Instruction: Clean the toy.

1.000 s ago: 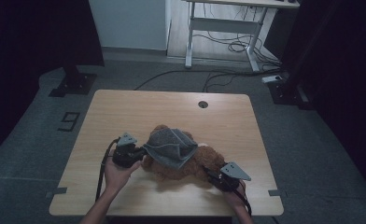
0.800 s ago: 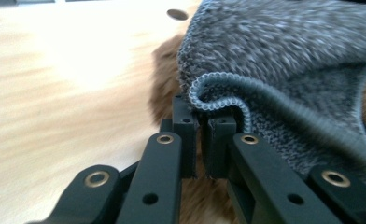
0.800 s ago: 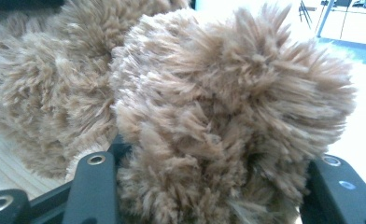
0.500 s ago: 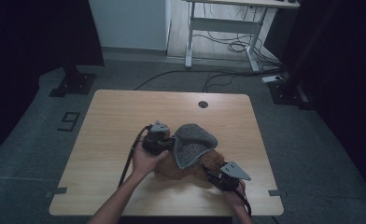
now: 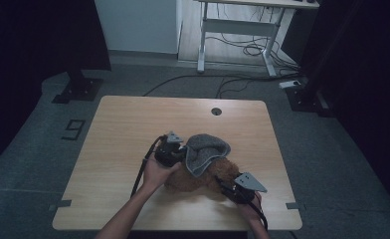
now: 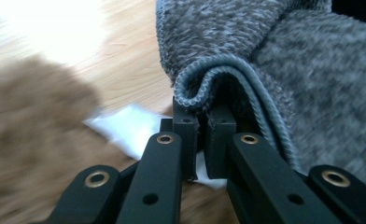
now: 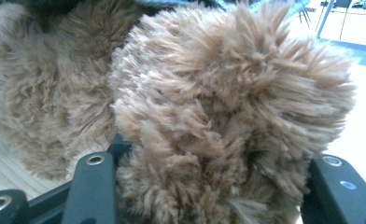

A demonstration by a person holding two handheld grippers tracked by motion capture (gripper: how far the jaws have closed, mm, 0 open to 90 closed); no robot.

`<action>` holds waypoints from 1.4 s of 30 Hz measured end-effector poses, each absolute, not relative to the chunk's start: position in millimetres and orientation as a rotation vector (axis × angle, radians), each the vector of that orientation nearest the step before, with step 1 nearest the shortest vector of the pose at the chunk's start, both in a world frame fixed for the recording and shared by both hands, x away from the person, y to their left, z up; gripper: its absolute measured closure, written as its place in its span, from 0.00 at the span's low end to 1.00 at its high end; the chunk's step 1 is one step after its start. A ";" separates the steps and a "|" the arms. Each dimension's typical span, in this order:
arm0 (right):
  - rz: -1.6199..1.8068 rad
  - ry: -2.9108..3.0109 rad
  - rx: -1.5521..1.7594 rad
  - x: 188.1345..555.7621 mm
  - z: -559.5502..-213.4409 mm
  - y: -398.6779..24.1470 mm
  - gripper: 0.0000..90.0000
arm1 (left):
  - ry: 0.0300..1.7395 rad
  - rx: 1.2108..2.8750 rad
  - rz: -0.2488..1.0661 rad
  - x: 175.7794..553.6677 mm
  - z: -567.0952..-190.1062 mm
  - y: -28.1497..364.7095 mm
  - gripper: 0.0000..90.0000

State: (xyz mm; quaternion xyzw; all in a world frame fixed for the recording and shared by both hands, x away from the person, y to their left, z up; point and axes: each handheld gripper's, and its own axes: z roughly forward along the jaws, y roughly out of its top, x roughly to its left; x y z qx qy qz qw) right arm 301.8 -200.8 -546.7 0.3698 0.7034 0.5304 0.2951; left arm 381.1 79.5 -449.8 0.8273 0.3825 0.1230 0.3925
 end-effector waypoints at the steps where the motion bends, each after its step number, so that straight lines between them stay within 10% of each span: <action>1: 1.412 1.871 0.983 301.8 -546.8 -201.0 0.47 | 0.971 2.100 0.312 381.1 -449.8 79.5 0.94; 32: 1.421 1.863 0.998 302.0 -547.5 -201.7 0.47 | 1.134 1.905 0.518 338.5 -430.0 213.1 0.94; 42: 1.422 1.855 1.009 303.5 -547.9 -201.4 0.47 | 0.940 1.874 0.406 330.8 -399.8 163.6 0.94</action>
